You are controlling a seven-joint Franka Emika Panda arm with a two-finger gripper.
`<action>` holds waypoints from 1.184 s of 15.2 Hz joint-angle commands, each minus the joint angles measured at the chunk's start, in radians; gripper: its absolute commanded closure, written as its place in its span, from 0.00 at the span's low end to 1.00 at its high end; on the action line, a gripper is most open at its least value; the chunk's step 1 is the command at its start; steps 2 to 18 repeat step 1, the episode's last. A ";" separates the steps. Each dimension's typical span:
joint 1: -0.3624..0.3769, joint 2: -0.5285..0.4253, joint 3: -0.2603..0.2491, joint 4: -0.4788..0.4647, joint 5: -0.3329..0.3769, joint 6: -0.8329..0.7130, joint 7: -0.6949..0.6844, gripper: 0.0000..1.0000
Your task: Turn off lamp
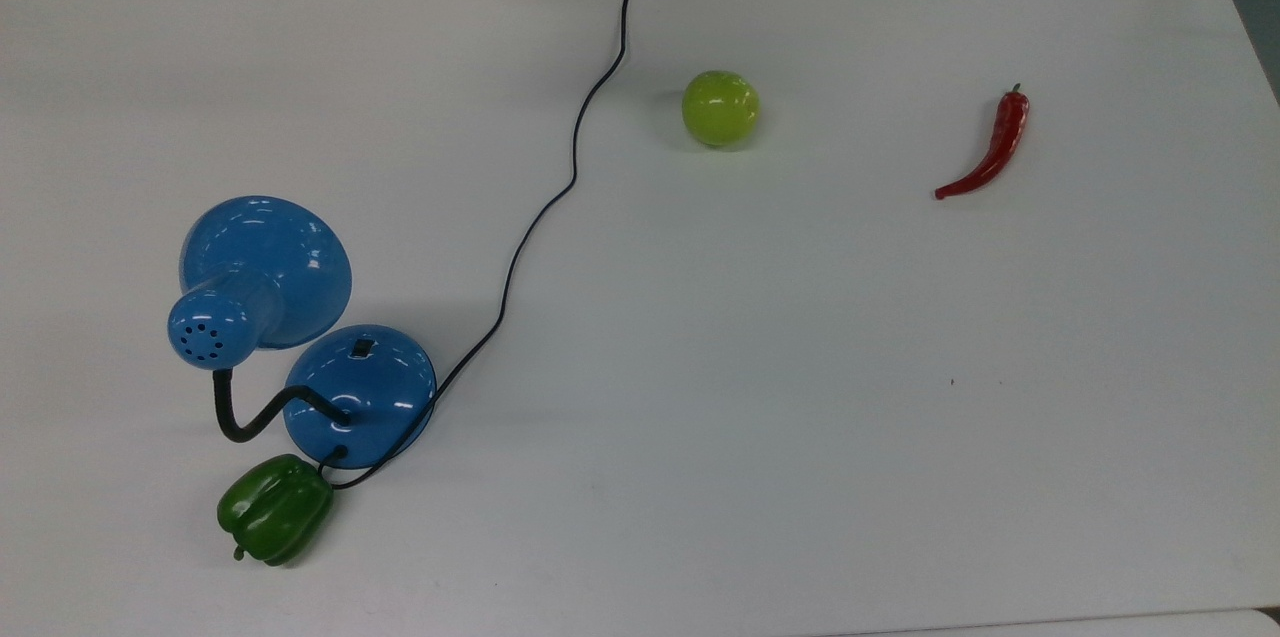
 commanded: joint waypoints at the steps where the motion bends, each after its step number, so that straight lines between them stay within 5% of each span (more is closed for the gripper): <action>1: 0.005 -0.006 -0.004 -0.020 -0.010 0.028 -0.029 0.00; 18: 0.005 -0.006 -0.004 -0.020 -0.010 0.028 -0.029 0.00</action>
